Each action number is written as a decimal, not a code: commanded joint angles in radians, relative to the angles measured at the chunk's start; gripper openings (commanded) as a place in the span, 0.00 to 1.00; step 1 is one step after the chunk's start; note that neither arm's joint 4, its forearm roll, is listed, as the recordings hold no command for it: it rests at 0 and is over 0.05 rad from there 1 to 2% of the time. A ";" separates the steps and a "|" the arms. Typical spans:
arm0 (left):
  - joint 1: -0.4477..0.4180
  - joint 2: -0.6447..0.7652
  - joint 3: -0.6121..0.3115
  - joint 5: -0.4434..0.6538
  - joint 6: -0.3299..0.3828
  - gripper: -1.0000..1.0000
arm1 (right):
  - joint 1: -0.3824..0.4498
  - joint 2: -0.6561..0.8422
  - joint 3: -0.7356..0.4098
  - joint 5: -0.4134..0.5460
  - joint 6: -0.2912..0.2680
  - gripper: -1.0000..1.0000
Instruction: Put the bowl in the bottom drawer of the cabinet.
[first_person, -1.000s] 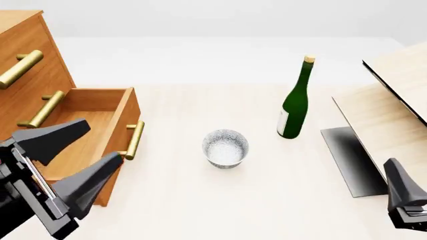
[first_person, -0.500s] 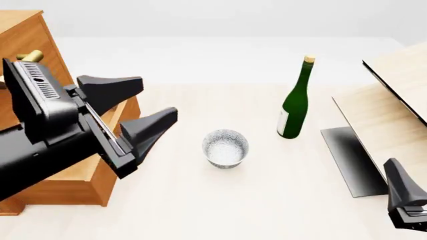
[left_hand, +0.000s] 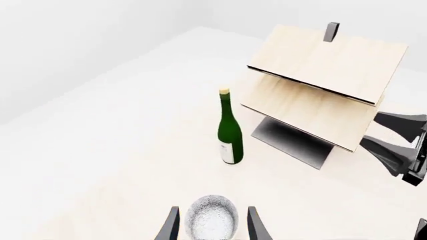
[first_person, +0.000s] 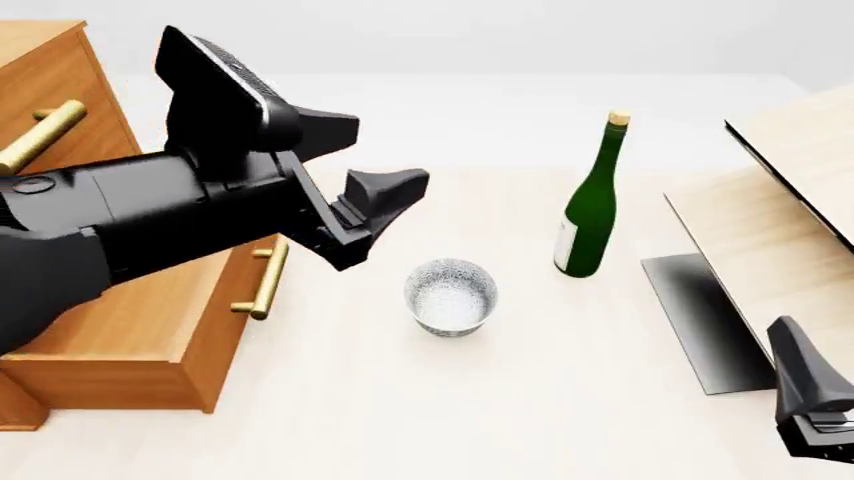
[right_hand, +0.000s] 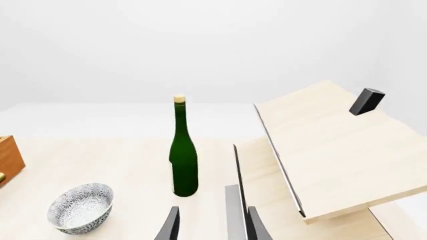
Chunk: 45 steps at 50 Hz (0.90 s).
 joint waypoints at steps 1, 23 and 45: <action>0.003 0.103 -0.114 0.086 -0.005 1.00 | 0.000 0.000 0.000 0.000 0.000 1.00; 0.037 0.315 -0.303 0.219 -0.023 1.00 | 0.000 0.000 0.000 0.000 0.000 1.00; 0.049 0.507 -0.488 0.384 -0.016 1.00 | 0.000 0.000 0.000 0.000 0.000 1.00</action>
